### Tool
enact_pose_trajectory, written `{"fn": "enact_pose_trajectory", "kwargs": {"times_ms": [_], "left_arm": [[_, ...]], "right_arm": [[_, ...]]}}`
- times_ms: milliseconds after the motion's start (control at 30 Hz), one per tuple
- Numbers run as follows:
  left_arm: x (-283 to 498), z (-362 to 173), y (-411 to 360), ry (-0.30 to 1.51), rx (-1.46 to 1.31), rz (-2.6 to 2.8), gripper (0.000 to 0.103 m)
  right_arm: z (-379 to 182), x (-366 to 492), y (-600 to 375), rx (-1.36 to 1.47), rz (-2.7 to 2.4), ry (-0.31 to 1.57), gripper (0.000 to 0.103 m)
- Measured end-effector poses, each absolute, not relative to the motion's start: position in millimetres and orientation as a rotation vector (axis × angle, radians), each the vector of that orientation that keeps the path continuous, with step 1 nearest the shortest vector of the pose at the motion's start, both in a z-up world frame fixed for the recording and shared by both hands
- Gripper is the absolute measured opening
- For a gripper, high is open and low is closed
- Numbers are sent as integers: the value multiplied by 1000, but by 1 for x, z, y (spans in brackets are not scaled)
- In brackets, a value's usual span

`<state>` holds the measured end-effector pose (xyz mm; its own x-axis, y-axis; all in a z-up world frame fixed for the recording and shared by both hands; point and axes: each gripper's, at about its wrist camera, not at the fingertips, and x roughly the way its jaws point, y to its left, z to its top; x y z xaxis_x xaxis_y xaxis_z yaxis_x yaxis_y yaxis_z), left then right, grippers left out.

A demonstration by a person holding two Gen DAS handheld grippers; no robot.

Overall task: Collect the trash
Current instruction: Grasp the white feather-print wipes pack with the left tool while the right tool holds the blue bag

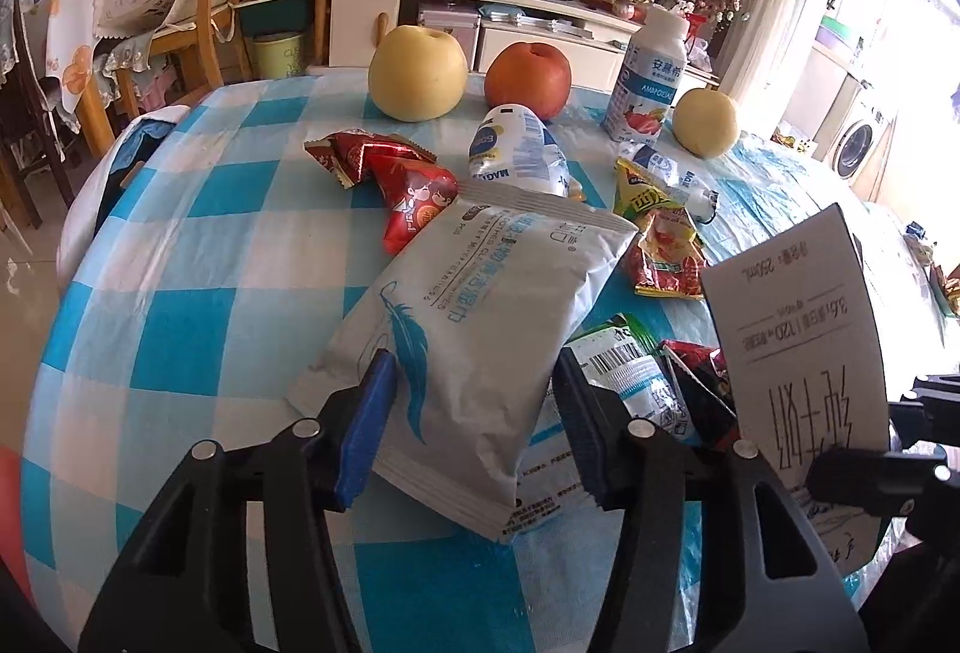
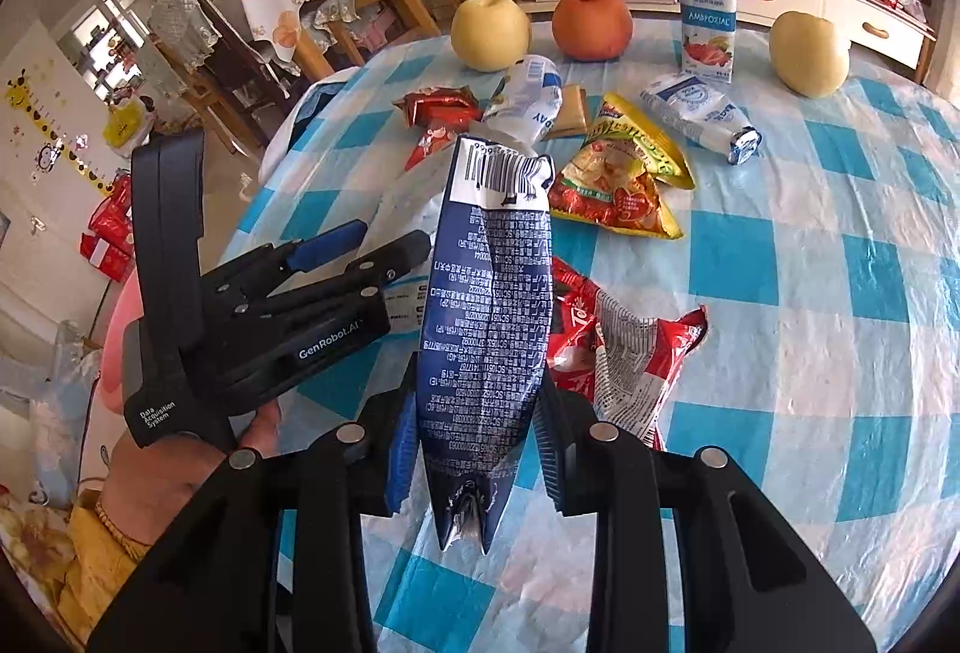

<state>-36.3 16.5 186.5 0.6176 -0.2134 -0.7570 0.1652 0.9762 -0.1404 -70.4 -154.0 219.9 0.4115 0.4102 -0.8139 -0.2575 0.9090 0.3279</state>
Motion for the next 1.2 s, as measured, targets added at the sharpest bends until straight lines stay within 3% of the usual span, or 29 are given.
{"fn": "enact_pose_trajectory", "kwargs": {"times_ms": [167, 200, 233, 267, 433, 667, 967, 1200], "left_arm": [[-41, 193, 25, 900, -125, -280, 51], [-41, 197, 29, 899, -149, -295, 59], [-41, 200, 31, 905, -166, -319, 76], [-42, 203, 32, 906, -169, -340, 84], [-33, 210, 18, 865, 41, -307, 97], [-4, 189, 9, 919, 184, -329, 97], [9, 174, 11, 957, 37, -380, 97], [-2, 178, 8, 949, -54, -327, 80]], "right_arm": [[232, -69, -163, 167, 406, 1026, 35], [234, -69, -164, 167, 402, 1019, 35], [236, -69, -166, 169, 400, 1011, 35], [238, -69, -167, 173, 400, 1006, 35], [241, -67, -174, 197, 409, 1001, 35], [241, -67, -168, 187, 447, 1006, 35], [244, -65, -170, 188, 446, 993, 35], [248, -67, -169, 178, 425, 971, 35]]}}
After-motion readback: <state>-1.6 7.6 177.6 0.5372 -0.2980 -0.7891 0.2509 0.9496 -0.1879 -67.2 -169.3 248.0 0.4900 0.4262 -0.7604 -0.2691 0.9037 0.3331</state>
